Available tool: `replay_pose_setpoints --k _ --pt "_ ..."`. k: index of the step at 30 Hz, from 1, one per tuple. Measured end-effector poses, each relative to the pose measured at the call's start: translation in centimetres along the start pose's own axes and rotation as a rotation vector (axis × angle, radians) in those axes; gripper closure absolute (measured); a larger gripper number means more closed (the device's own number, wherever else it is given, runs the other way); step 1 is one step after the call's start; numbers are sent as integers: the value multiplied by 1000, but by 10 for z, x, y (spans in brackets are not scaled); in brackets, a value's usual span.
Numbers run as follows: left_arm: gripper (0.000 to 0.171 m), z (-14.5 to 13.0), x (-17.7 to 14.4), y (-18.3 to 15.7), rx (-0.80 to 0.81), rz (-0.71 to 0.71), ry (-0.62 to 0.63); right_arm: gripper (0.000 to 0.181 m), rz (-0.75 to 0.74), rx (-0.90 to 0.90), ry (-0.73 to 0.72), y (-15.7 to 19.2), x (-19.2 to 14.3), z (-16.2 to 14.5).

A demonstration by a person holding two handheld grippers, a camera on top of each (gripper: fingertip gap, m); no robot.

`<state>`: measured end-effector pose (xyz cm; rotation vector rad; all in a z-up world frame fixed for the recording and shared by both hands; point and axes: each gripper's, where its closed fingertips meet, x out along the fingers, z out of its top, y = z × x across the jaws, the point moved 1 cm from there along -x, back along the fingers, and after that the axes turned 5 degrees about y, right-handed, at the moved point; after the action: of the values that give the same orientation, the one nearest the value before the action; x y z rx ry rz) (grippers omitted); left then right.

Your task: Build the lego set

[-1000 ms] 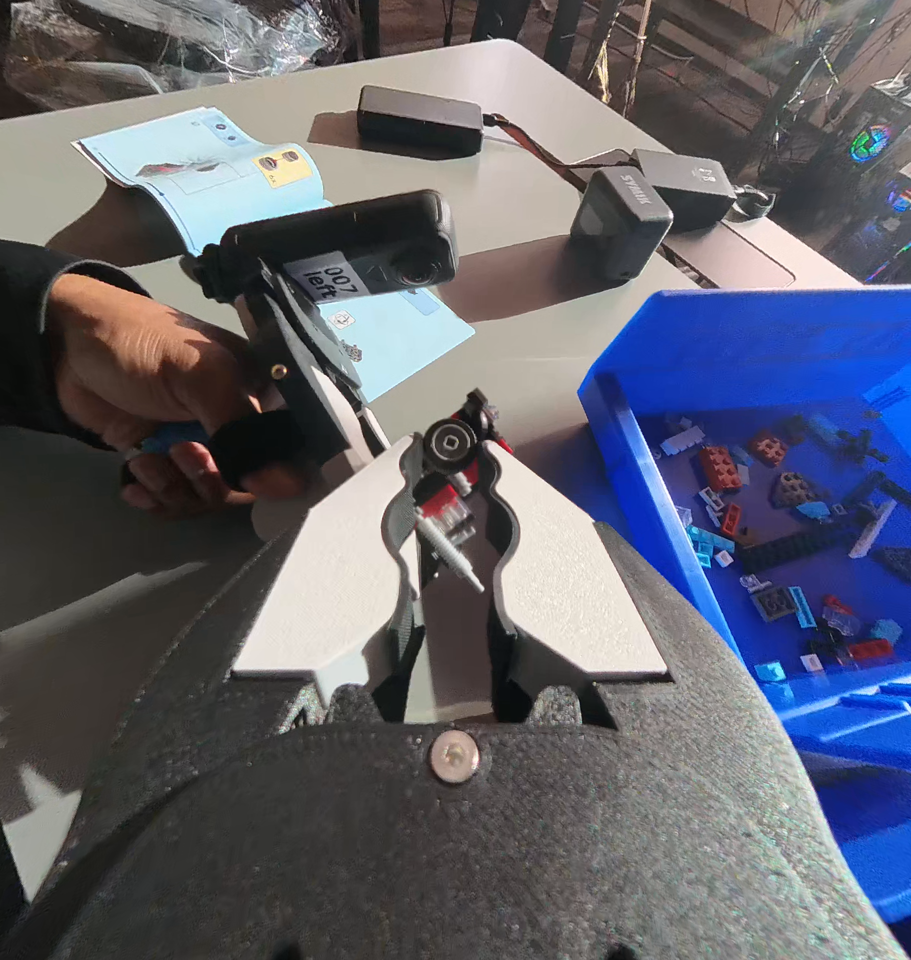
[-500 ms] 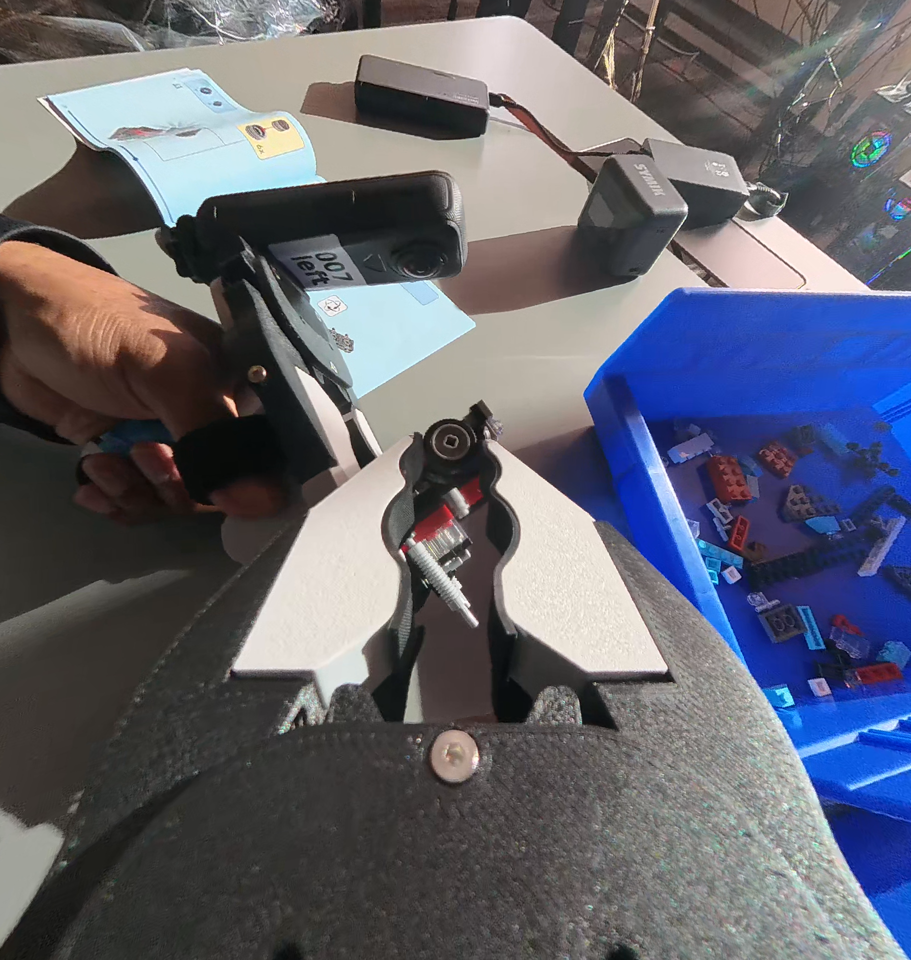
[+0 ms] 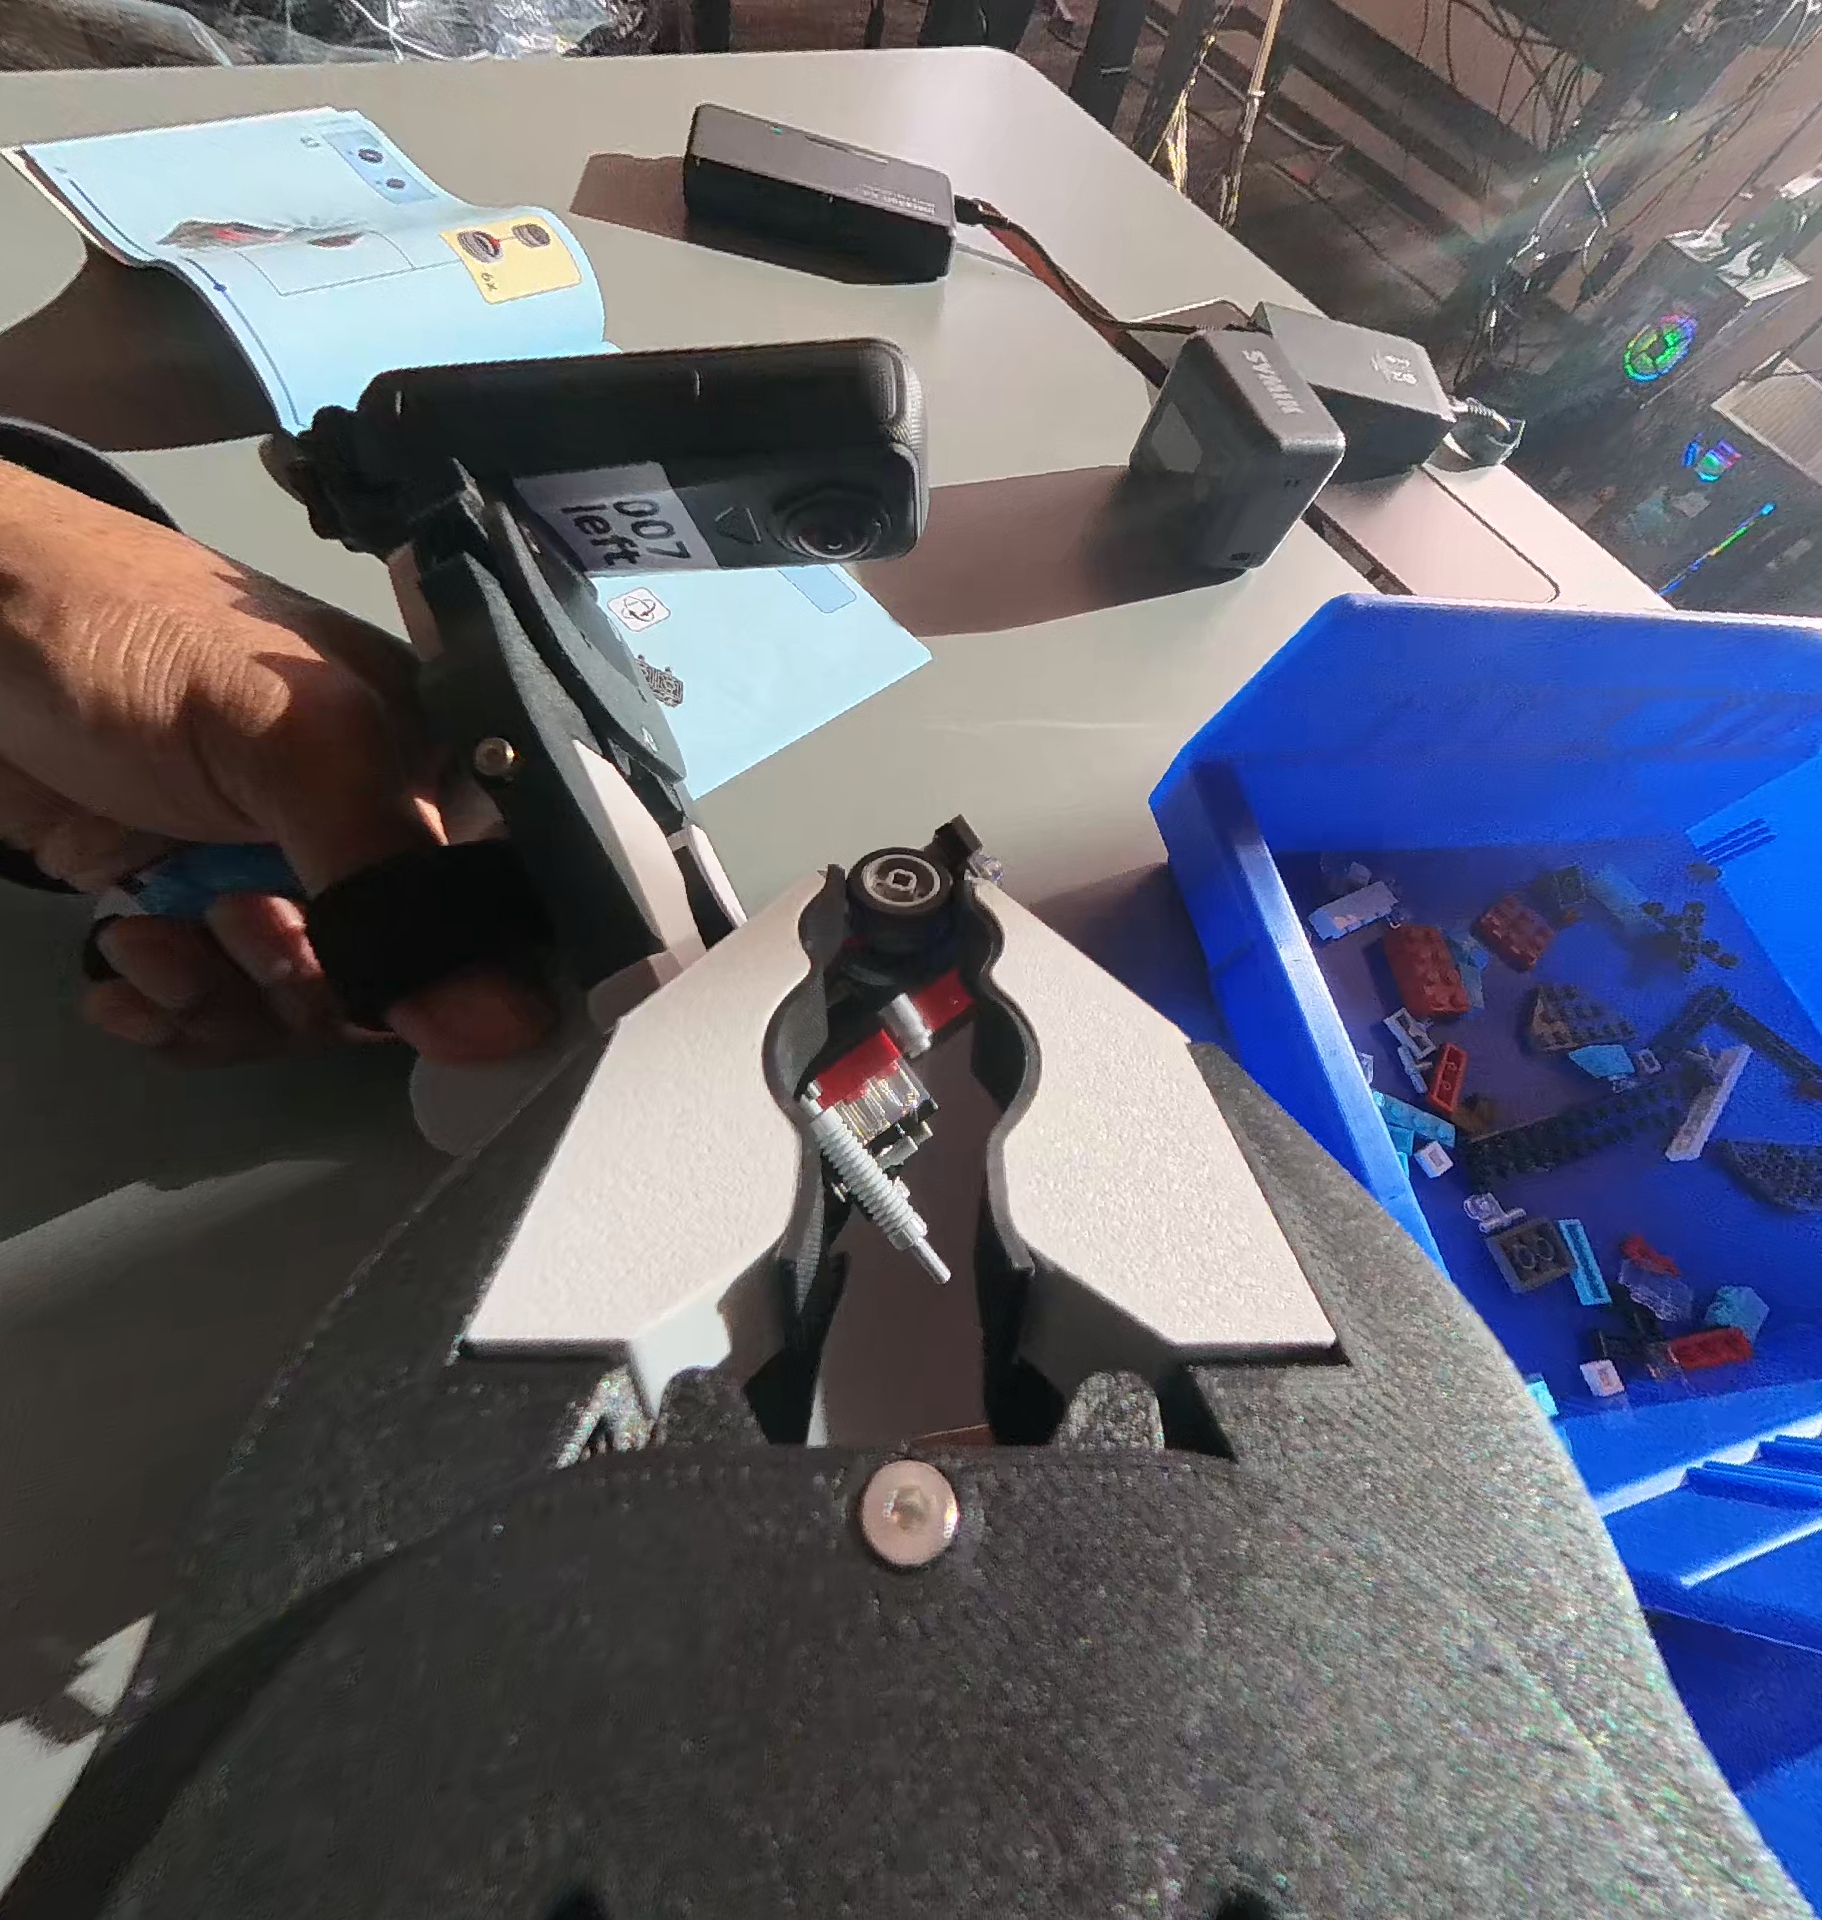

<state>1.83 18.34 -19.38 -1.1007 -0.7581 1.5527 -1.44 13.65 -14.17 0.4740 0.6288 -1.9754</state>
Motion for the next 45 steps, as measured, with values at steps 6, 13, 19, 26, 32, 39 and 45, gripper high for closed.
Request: replay_pose_setpoints --k 6,13,19,26,32,39,45 --pt "117 0 0 0 1 0 0 158 1 6 -40 0 -1 3" --pt "117 0 1 0 5 6 3 157 -2 21 -39 -1 -2 -1" --pt "117 -1 1 0 6 7 3 157 -2 31 -36 -2 -3 -3" --pt "117 0 1 0 3 5 2 157 3 37 -12 -2 -3 -5" --pt "117 0 1 0 0 7 -1 156 18 55 11 -4 -2 -6" --pt "117 0 1 0 5 13 -1 154 26 66 12 -4 -2 -6" --pt "117 0 1 0 8 16 -1 151 49 84 7 -2 -3 -6"
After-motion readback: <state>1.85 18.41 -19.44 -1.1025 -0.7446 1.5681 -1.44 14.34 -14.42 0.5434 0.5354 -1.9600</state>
